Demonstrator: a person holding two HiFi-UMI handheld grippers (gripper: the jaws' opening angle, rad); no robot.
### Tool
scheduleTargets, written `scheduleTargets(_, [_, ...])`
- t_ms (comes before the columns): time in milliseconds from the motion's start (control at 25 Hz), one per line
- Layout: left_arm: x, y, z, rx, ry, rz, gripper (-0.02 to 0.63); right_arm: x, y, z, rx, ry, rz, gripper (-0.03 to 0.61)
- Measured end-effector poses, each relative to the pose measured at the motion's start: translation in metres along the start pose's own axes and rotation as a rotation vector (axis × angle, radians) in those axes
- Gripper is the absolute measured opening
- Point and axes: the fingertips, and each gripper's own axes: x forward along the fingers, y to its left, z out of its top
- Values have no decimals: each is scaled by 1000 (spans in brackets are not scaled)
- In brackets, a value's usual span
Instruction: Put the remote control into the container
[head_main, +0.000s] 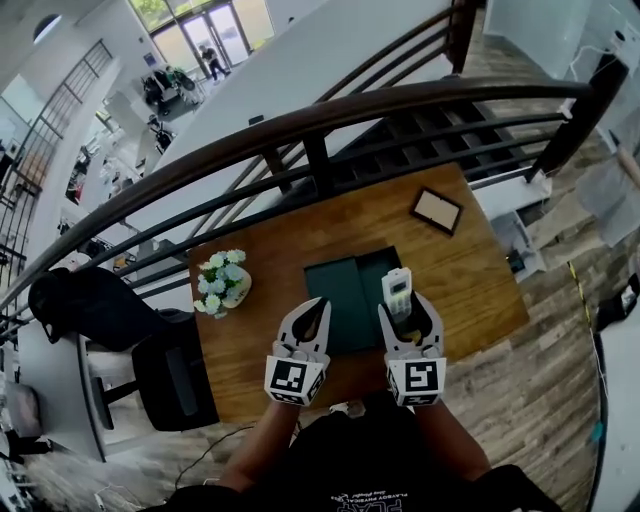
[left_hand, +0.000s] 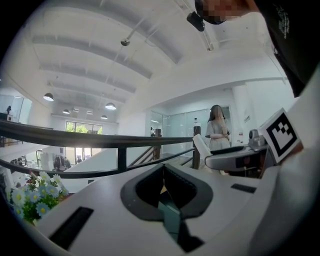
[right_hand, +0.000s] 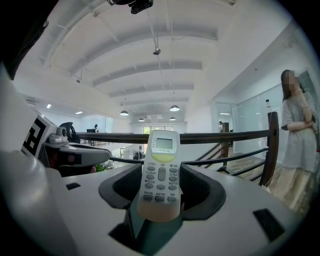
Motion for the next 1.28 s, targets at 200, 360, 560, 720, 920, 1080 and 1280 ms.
scheduleTargets(200, [17, 14, -1, 4, 21, 60, 8, 29, -11, -3, 13, 26, 38, 250])
scheduleTargets(360, [33, 28, -5, -4, 46, 98, 8, 53, -11, -6, 28, 53, 85, 250])
scheduleTargets(560, [50, 38, -9, 2, 58, 112, 8, 75, -12, -7, 18, 70, 106, 250])
scheduleTargets(720, [48, 45, -18, -26, 75, 113, 8, 88, -4, -17, 19, 107, 100, 250])
scheduleTargets(920, [69, 56, -27, -37, 93, 107, 8, 111, -18, -38, -30, 175, 67, 250])
scheduleTargets(1080, [76, 70, -39, -42, 118, 106, 8, 126, -21, -55, -13, 238, 37, 250])
scheduleTargets(1280, [78, 75, -49, -62, 142, 95, 8, 130, -17, -76, -10, 322, 12, 250])
